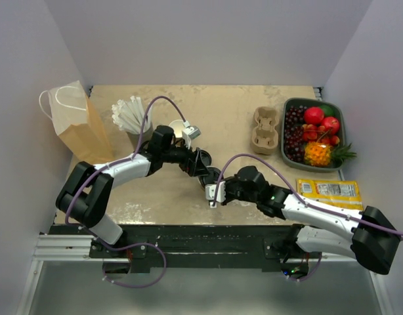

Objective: Pack the takeout coffee

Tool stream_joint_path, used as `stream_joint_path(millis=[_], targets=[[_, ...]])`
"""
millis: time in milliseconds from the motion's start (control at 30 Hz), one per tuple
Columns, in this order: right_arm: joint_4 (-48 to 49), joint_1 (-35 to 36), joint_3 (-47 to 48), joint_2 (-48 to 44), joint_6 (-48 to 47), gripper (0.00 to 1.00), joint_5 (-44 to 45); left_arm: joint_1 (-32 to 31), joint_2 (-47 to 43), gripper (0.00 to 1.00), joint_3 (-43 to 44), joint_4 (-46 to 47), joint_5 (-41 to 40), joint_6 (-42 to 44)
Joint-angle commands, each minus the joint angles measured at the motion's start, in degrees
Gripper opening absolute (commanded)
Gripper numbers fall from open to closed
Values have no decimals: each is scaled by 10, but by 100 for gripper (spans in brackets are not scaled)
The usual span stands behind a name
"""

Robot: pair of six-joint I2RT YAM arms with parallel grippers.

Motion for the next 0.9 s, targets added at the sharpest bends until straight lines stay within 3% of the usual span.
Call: stream_joint_path(millis=[0,333,700,867], targets=[[23,2,31,-1,15,22,12,-5,2,88,19,9,-10,-1],[30,2,49,8,34,23,30,-2,3,87,29,-20,-40,19],[-12,-7,130,10,216,26,170,10,-5,87,31,-41,-58,38],[-77,-50,152,11,274,29,170,12,-6,87,31,-42,-62,40]])
